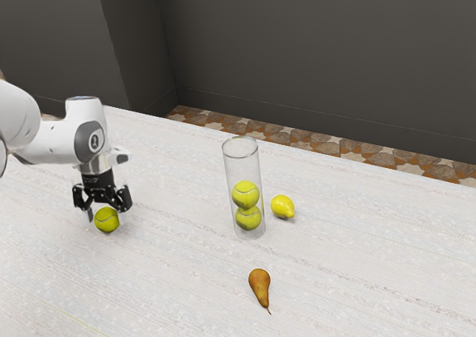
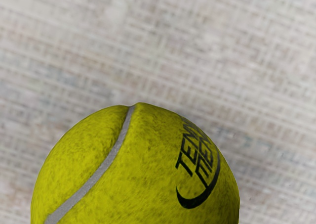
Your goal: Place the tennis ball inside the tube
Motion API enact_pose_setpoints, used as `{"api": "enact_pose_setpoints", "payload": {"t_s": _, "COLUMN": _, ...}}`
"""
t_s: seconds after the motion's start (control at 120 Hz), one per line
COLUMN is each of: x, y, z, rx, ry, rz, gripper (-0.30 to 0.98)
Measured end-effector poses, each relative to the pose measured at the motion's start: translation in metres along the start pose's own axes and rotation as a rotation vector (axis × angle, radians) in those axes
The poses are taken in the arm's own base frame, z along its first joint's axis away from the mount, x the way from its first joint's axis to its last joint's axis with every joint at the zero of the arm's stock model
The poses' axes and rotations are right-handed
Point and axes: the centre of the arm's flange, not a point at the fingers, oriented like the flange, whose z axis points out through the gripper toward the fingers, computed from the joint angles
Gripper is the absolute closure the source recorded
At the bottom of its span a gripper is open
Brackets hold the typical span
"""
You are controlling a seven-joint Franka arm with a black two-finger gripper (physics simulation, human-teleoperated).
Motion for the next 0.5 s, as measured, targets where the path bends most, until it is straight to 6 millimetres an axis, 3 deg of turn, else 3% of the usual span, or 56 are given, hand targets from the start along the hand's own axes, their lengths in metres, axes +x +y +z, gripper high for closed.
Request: {"api": "enact_pose_setpoints", "payload": {"t_s": 0.5, "x": 0.005, "y": -0.003, "z": 0.024, "rx": 0.001, "ry": 0.038, "rz": 0.013, "gripper": 0.02}}
